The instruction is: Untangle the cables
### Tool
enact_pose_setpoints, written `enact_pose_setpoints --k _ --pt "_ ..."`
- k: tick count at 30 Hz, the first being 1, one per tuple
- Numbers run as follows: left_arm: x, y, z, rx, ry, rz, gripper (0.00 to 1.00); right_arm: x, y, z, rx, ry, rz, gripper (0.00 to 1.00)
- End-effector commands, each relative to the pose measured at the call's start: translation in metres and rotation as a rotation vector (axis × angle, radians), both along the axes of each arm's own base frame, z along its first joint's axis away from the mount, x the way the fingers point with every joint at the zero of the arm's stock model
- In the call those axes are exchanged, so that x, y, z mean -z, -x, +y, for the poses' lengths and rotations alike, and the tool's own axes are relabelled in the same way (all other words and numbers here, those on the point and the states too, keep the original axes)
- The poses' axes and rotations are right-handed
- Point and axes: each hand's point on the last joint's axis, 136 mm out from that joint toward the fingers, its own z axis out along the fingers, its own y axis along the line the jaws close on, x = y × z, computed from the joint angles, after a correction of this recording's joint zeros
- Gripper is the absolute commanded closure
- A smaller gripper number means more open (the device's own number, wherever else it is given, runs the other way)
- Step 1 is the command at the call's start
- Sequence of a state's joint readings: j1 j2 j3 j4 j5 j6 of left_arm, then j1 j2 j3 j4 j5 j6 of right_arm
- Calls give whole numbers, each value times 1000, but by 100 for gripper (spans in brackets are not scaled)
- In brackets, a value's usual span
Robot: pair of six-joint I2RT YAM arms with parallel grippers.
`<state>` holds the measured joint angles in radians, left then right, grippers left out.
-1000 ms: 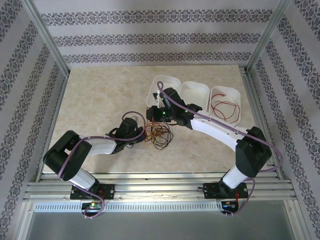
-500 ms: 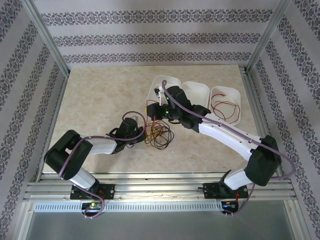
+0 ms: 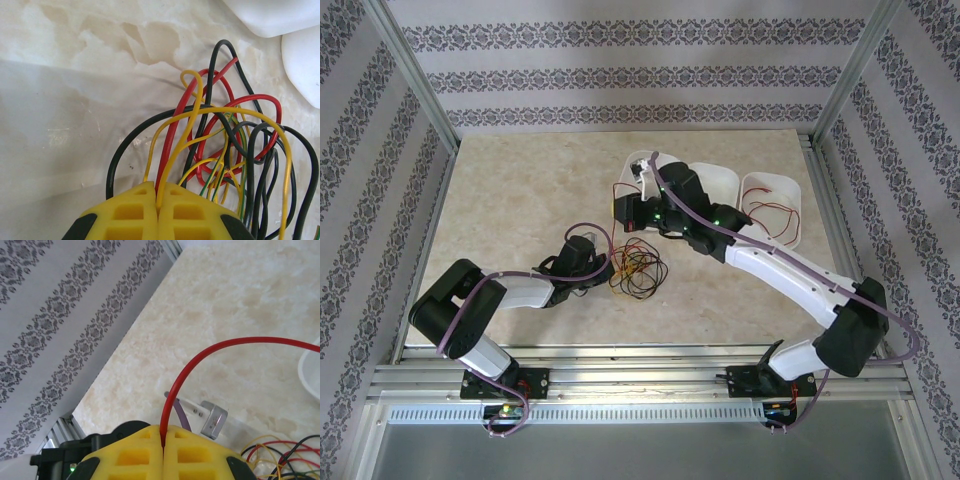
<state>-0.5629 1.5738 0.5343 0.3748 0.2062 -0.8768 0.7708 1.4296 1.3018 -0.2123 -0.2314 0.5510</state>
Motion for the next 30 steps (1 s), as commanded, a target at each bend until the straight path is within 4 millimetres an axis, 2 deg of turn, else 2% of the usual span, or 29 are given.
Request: enact_pose_setpoints --k 1,8,16,22,30 --pt "-6 -4 -7 3 25 -17 100 -37 3 -6 8 -23 -100 100" --pt "-5 -4 -7 7 26 -15 100 -57 1 -23 37 -32 -141 100" --pt "-6 -4 -7 6 27 -19 100 -64 -14 -70 165 -2 -164 100" --pt "-6 -4 -7 4 24 -18 100 -65 -24 -134 357 101 -207 100" --pt "-4 -4 -8 8 26 -11 100 -43 -29 -248 671 319 -192 100"
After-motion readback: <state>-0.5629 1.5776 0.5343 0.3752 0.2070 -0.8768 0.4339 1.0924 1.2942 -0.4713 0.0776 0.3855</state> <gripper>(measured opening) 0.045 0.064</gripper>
